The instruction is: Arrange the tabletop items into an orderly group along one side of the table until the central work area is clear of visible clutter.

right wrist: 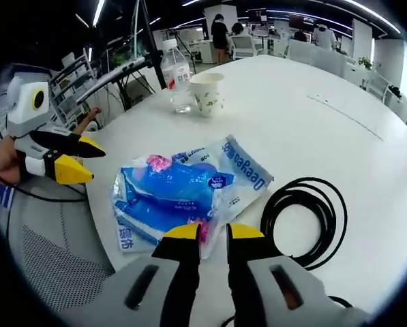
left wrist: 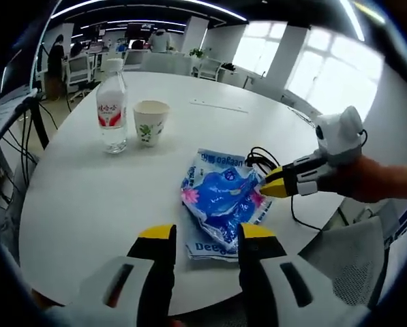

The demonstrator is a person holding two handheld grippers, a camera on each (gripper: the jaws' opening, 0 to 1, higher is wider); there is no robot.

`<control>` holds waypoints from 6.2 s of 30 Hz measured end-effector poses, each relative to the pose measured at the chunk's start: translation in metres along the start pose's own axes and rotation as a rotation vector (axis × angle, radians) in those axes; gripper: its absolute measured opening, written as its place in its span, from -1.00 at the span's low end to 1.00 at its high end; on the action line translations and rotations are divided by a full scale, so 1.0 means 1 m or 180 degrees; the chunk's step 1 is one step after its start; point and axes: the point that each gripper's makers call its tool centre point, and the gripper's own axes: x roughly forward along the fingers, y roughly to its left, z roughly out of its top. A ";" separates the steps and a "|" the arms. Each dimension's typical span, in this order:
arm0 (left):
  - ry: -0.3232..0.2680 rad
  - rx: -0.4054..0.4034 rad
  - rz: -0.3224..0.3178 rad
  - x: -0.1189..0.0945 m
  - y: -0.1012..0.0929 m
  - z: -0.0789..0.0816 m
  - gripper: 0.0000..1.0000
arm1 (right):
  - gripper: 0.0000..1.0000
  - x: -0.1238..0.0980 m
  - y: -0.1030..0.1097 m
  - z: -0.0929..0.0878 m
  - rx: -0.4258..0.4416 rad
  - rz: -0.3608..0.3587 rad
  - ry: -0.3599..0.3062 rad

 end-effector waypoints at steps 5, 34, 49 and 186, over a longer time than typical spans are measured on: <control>-0.0032 -0.0037 0.0006 -0.001 0.001 0.002 -0.30 | -1.00 0.000 -0.005 0.002 0.0040 -0.0045 -0.0013; -0.0135 -0.0184 0.0052 -0.006 0.006 0.007 -0.29 | -1.00 -0.047 -0.081 0.045 0.0750 -0.0475 -0.0650; -0.0149 -0.0202 0.0087 -0.009 0.006 0.007 -0.28 | -1.00 -0.060 -0.130 0.050 0.1248 -0.0717 -0.0865; -0.0052 -0.0265 0.0269 -0.021 0.010 -0.007 -0.28 | -0.92 -0.078 -0.219 0.010 0.1839 -0.1372 -0.0581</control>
